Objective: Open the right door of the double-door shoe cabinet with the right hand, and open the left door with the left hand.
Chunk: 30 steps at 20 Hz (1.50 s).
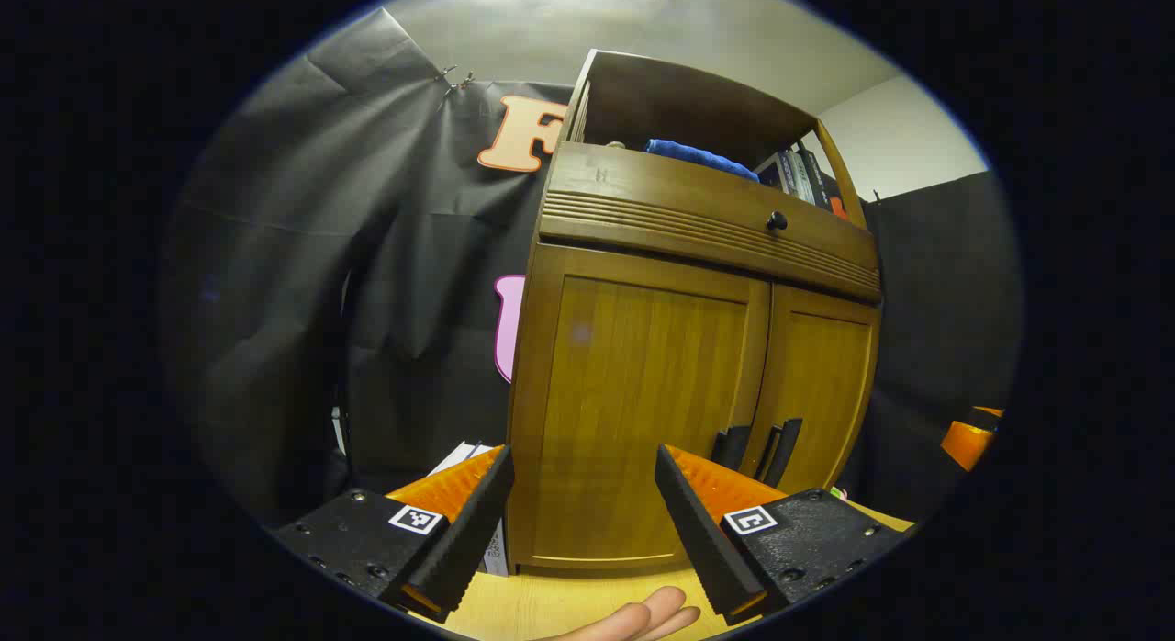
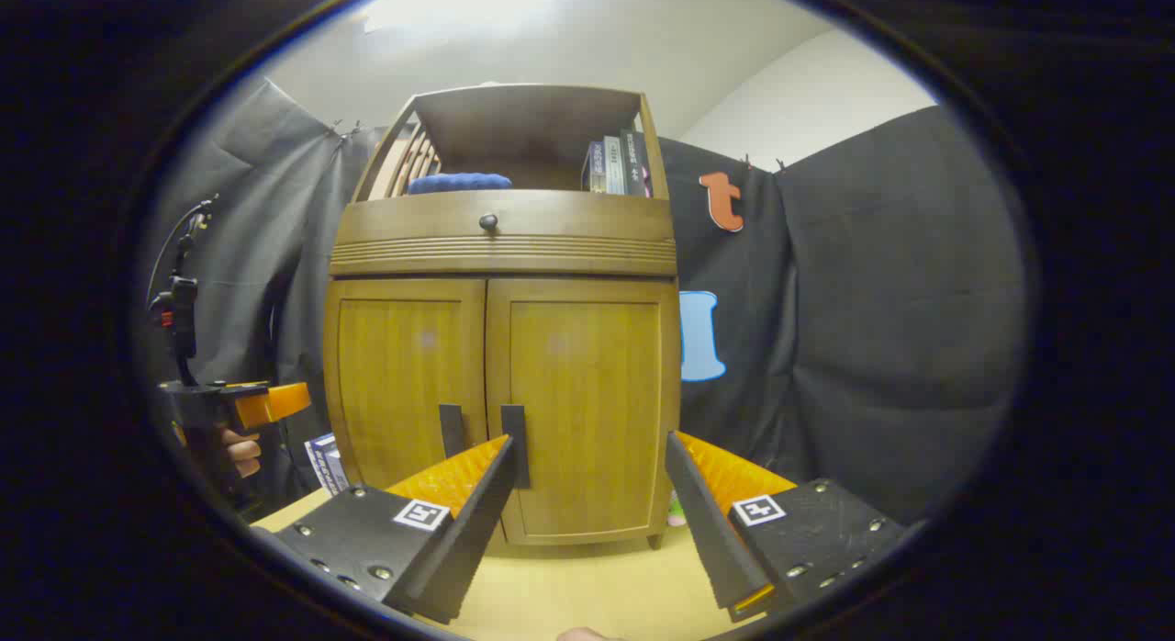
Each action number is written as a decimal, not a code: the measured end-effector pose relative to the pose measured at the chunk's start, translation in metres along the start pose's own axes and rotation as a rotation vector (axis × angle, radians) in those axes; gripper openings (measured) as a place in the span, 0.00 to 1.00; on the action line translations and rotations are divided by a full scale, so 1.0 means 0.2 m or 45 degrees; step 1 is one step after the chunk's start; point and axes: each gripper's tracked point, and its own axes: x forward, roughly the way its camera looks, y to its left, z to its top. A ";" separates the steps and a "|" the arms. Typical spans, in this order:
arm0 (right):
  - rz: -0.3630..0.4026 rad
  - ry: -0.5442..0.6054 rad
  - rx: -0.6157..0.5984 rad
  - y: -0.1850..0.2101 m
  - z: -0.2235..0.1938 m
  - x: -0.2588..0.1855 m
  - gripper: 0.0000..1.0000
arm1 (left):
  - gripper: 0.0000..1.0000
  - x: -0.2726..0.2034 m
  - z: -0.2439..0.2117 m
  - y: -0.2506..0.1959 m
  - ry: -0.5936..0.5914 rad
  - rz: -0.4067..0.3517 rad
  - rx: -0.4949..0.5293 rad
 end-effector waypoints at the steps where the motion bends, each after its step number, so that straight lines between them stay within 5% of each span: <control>1: -0.001 0.013 0.001 -0.01 -0.01 0.00 0.99 | 0.95 0.00 -0.02 -0.02 0.014 -0.007 -0.002; 11: -0.008 0.026 0.044 -0.14 -0.05 0.01 0.94 | 0.95 -0.05 0.00 -0.16 -0.040 -0.071 0.057; 18: 0.050 0.028 0.054 -0.09 -0.08 0.24 0.96 | 0.91 -0.05 0.00 -0.21 -0.065 -0.079 0.099; 30: 0.250 0.162 0.001 0.32 -0.27 0.83 0.96 | 0.95 -0.04 0.05 -0.11 -0.093 -0.046 0.130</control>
